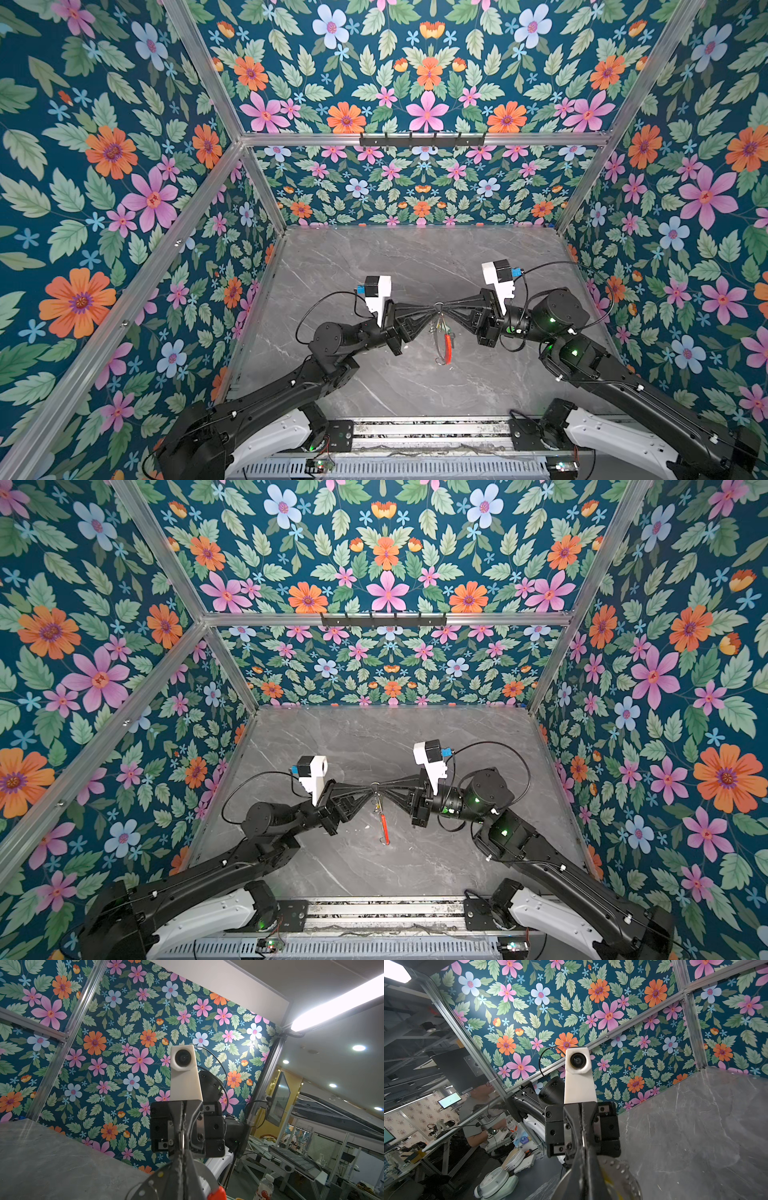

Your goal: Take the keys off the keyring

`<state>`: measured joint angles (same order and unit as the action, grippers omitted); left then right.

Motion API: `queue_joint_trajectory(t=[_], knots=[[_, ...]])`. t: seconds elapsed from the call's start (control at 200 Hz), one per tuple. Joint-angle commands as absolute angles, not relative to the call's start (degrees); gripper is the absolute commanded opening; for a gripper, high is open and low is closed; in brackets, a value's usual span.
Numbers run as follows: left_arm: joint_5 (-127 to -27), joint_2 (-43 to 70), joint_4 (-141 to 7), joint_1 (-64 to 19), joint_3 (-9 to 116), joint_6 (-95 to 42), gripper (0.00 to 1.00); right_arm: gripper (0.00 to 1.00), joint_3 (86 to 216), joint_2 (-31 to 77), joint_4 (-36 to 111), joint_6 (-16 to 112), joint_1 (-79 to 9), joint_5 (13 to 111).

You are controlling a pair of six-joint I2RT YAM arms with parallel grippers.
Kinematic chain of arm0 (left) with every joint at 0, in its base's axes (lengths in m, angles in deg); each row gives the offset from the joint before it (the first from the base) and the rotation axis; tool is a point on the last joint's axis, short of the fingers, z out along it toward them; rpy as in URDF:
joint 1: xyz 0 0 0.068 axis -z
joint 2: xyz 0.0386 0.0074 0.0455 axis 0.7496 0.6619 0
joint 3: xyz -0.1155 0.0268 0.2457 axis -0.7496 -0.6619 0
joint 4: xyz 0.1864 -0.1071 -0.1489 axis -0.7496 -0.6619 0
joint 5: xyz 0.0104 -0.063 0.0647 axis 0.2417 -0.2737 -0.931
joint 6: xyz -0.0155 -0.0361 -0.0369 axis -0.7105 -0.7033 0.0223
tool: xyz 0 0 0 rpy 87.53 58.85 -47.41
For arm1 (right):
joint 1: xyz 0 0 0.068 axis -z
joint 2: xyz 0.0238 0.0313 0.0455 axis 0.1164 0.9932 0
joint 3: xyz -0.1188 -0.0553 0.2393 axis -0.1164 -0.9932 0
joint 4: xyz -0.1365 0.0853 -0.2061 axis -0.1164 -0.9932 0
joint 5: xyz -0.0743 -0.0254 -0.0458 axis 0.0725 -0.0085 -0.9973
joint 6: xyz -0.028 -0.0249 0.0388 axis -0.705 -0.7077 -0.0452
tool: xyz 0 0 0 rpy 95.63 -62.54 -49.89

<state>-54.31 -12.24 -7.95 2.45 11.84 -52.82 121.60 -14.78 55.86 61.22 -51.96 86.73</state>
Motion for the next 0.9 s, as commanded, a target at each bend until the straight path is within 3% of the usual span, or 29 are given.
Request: queue_joint_trajectory(t=[0.0,0.05,0.23,0.38,0.645,0.895], knots=[[-54.2,-12.3,-5.9,2.4,11.9,-52.7,0.00,0.00,122.1,-14.8,56.4,60.3,-52.0,87.6],[-54.2,-12.4,-5.9,2.4,11.9,-52.8,0.02,0.00,122.3,-15.0,55.7,60.1,-52.0,87.5],[-54.7,-14.7,-8.7,2.4,11.1,-52.8,0.40,0.00,123.8,-16.3,48.5,57.7,-52.0,85.4],[-54.7,-19.6,-18.9,2.5,11.2,-50.7,0.53,0.00,126.8,-17.1,38.0,53.3,-52.0,85.5],[-51.6,-22.2,-47.8,2.4,20.5,-42.2,0.49,0.00,133.7,-16.4,20.0,45.4,-52.0,85.9],[-46.6,-19.4,-60.4,2.4,27.5,-38.0,0.38,0.00,137.0,-15.8,12.9,41.4,-52.0,86.9]])
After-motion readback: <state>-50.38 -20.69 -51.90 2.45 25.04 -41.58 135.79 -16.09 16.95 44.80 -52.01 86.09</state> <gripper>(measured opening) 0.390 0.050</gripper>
